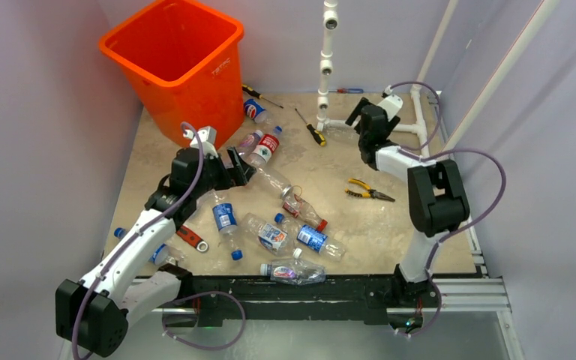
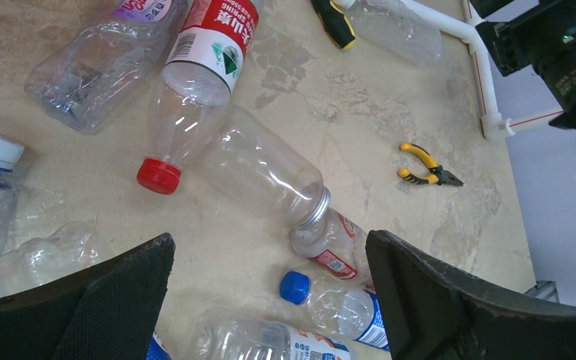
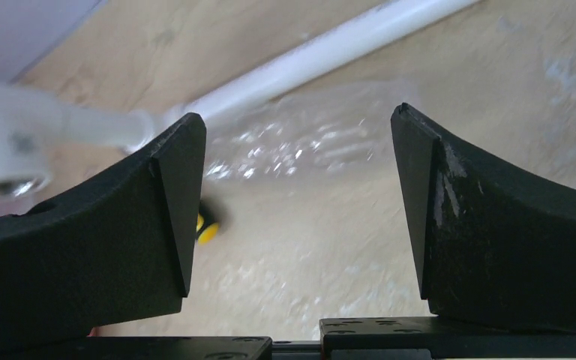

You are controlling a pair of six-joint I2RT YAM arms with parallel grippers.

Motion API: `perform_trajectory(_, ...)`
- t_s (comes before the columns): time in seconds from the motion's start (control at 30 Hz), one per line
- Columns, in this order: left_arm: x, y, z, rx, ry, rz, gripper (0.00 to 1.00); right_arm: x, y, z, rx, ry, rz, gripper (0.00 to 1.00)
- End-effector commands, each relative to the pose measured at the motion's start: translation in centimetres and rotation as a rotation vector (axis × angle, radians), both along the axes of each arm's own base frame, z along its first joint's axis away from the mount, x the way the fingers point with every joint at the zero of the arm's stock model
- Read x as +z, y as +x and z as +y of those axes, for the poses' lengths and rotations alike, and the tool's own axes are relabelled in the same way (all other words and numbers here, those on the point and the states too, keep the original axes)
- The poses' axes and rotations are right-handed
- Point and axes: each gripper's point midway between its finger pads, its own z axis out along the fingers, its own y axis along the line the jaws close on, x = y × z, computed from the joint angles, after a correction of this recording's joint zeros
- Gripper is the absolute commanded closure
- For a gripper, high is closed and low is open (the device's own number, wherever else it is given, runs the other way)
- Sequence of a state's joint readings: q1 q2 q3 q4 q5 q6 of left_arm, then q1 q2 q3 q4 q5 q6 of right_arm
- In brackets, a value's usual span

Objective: Put the plastic bottles in the bin
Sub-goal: Move the plastic bottle to the center of the board.

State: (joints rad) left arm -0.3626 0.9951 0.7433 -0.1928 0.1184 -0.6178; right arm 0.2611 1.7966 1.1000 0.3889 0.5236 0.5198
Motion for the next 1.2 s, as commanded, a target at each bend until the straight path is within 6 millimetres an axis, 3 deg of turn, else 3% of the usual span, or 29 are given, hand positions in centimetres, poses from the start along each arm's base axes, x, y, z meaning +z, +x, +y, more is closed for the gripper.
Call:
perform_trajectory(0.0, 1.6, 0.3, -0.2, 0.008, -0.043, -0.056, 0.02, -0.9, 3.0, -3.0, -0.015, -0.054, 0.030, 0.13)
perform_trajectory(0.2, 1.0, 0.5, -0.4, -0.006, -0.065, -0.030, 0.02, -4.5, 5.5, -3.0, 0.071, -0.064, 0.158, 0.16)
perform_trajectory(0.43, 0.2, 0.9, -0.4, -0.019, -0.103, 0.003, 0.02, -5.8, 4.5, -1.8, 0.141, -0.005, 0.175, 0.16)
perform_trajectory(0.73, 0.2, 0.8, -0.8, -0.042, -0.149, 0.006, 0.02, -6.1, 0.4, -1.1, 0.156, 0.096, 0.145, 0.17)
perform_trajectory(0.9, 0.2, 0.7, -1.2, -0.059, -0.166, 0.009, 0.03, -6.0, -3.0, 0.5, 0.197, 0.154, 0.135, 0.18)
perform_trajectory(1.07, -0.1, 0.5, -1.7, -0.079, -0.189, 0.025, 0.03, -5.1, -6.0, 3.1, 0.266, 0.176, 0.124, 0.19)
perform_trajectory(1.17, -0.4, 0.4, -1.8, -0.086, -0.192, 0.037, 0.03, -3.0, -7.1, 3.3, 0.275, 0.183, 0.077, 0.17)
